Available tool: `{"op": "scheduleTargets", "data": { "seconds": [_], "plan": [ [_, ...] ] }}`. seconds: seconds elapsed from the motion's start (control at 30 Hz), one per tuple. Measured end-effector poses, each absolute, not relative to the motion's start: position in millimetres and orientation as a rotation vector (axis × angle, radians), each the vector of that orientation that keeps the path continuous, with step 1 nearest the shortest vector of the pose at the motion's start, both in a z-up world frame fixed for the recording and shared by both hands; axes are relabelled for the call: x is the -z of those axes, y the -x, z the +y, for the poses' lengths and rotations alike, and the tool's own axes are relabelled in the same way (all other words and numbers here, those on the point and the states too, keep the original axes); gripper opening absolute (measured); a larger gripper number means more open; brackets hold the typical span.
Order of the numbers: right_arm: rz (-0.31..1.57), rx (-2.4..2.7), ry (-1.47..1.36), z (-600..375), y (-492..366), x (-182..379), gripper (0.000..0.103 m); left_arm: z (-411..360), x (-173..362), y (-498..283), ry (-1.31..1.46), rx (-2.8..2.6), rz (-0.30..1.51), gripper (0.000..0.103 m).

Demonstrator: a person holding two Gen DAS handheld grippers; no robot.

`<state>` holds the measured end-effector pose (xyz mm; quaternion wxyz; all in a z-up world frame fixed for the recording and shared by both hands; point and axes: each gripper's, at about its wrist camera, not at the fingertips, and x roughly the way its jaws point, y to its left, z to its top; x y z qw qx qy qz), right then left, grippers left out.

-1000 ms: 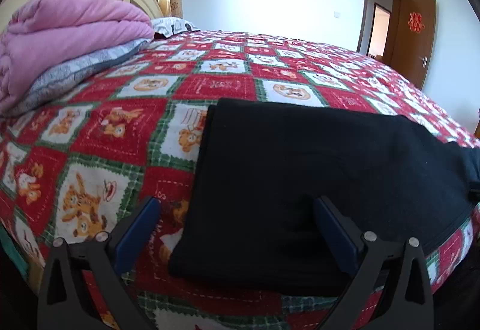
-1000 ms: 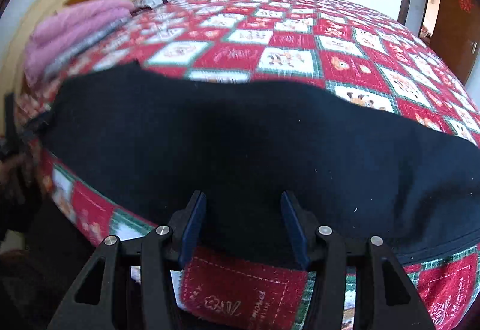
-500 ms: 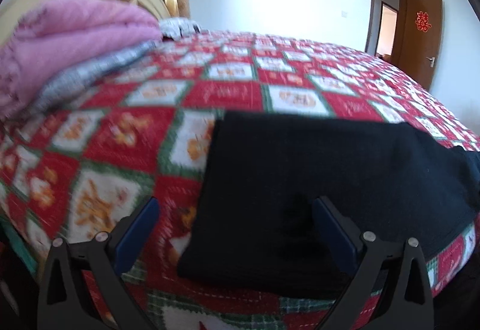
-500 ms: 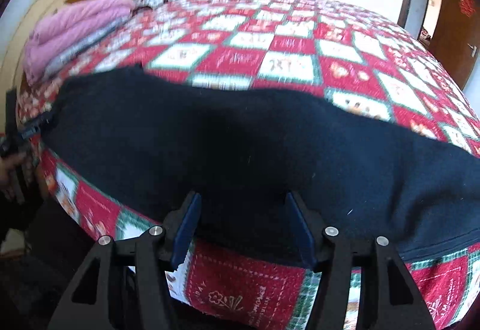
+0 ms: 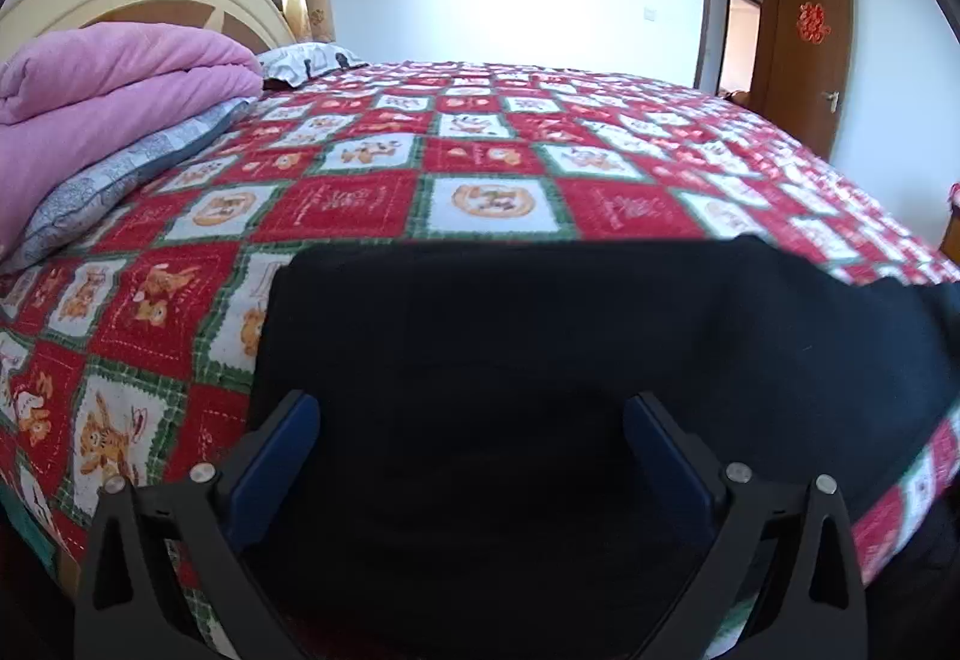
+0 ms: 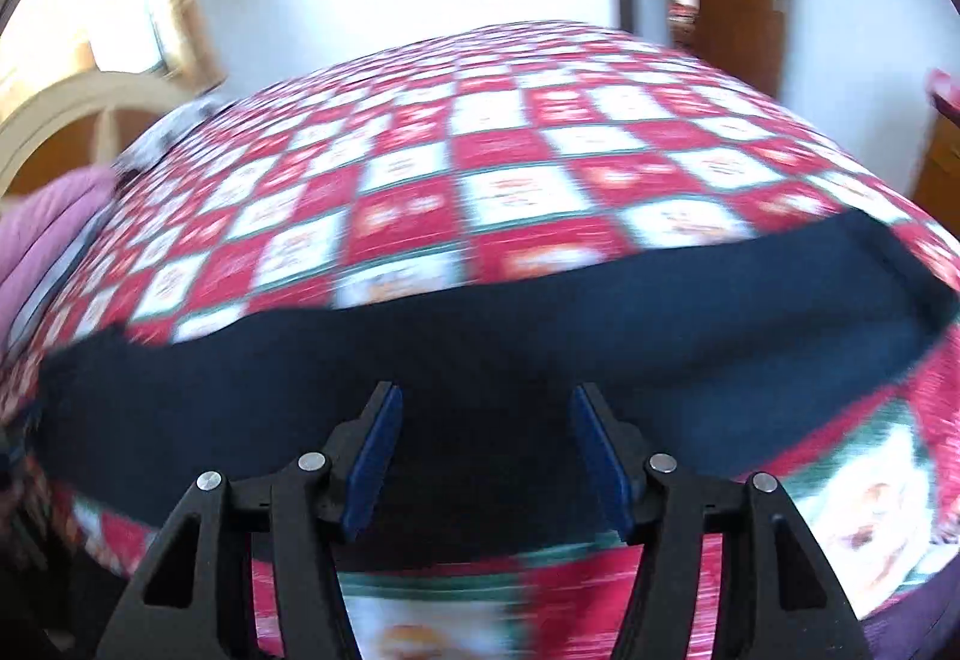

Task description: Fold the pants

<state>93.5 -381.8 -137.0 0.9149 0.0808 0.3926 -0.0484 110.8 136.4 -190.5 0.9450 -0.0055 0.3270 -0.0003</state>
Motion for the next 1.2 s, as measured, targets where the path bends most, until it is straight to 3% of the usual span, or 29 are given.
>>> {"op": "scheduleTargets", "data": {
  "seconds": [0.13,0.43,0.63,0.87,1.2],
  "plan": [
    [0.833,0.108,-0.270,-431,-92,149,0.060,133,190,-106,-0.034,-0.007,0.659,0.103],
    [0.591,0.293,-0.390,-516,-54,93,0.060,178,184,-96,0.060,-0.141,0.633,0.103],
    [0.572,0.371,-0.573,-583,-27,97,0.060,187,193,-96,0.076,-0.177,0.629,0.103],
    [0.670,0.315,-0.667,-590,-39,116,0.060,191,202,-96,0.114,-0.153,0.629,0.103],
    [0.622,0.299,-0.612,-581,-49,126,0.060,194,206,-95,0.169,-0.144,0.629,0.103]
  ]
}}
